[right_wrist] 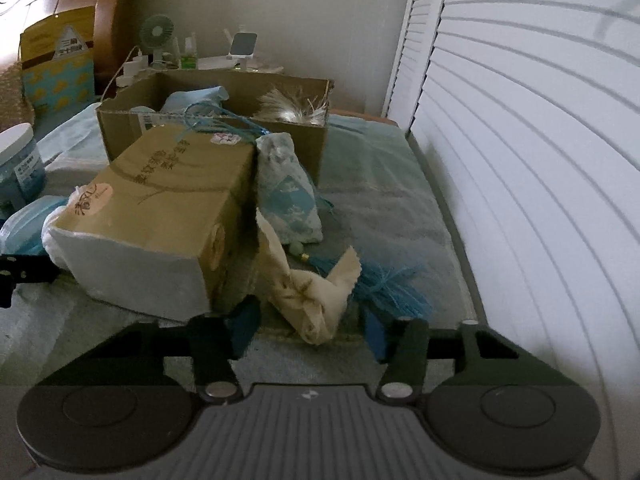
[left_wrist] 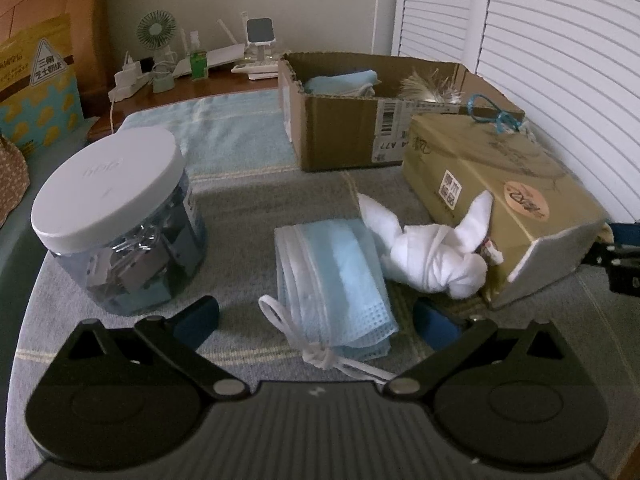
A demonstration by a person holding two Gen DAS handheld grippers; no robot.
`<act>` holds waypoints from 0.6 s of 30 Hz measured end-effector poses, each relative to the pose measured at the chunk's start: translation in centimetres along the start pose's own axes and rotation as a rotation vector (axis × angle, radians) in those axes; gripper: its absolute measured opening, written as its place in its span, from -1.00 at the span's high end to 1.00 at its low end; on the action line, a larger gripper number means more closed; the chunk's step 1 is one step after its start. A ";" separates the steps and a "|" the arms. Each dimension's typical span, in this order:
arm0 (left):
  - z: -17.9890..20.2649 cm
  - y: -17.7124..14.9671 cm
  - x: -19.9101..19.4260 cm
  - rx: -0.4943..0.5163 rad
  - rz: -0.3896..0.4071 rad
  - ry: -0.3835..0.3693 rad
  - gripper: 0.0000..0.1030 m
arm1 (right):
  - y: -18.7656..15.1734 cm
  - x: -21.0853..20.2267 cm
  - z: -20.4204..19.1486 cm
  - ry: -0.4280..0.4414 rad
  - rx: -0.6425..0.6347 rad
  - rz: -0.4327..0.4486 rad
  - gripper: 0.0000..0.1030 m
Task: Organize soft objects
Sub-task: 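Grasp the cream cloth figure with the right tool while the left tool moves to the blue mask stack, then drop the cream cloth into the box with the right tool while the left grasps the mask stack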
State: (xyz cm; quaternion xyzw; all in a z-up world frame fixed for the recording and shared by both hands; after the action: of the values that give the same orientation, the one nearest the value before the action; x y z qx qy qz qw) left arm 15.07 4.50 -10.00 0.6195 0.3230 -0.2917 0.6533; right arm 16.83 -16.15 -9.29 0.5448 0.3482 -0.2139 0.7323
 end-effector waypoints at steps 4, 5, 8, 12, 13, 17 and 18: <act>0.0 0.2 0.0 -0.003 -0.004 -0.008 -0.93 | 0.2 0.1 0.1 -0.003 0.011 -0.009 0.14; 0.0 0.3 -0.1 -0.005 -0.002 -0.011 -0.91 | 0.2 0.1 0.2 -0.002 0.014 -0.011 0.14; -0.1 0.5 -0.2 -0.009 0.006 -0.013 -0.71 | 0.1 -0.1 0.3 -0.002 0.018 -0.012 0.14; 0.0 1.0 -0.2 -0.013 0.010 -0.030 -0.47 | 0.0 -0.2 0.4 0.001 0.019 -0.015 0.14; 0.0 1.1 -0.2 -0.014 0.008 -0.034 -0.40 | -0.1 -0.2 0.4 0.001 0.020 -0.015 0.14; 0.0 1.4 0.0 -0.002 0.012 -0.037 -0.19 | 0.0 -0.1 0.4 0.002 0.017 -0.014 0.11; 0.0 1.5 0.0 0.000 0.013 -0.040 -0.04 | 0.0 -0.1 0.3 0.000 0.017 -0.012 0.11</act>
State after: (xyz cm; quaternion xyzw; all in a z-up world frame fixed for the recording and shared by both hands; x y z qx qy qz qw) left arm 16.20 4.60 -9.07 0.6157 0.3058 -0.2997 0.6615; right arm 16.82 -16.49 -9.16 0.5488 0.3495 -0.2214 0.7264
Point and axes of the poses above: each gripper's, at about its wrist camera, not at the fingertips, and x roughly the way its jaws point, z to its right, y to its top, the point moved 2 cm from there along x, roughly the way its jaws point, and after that the axes turned 6 degrees about -z, right-handed, at the moved point
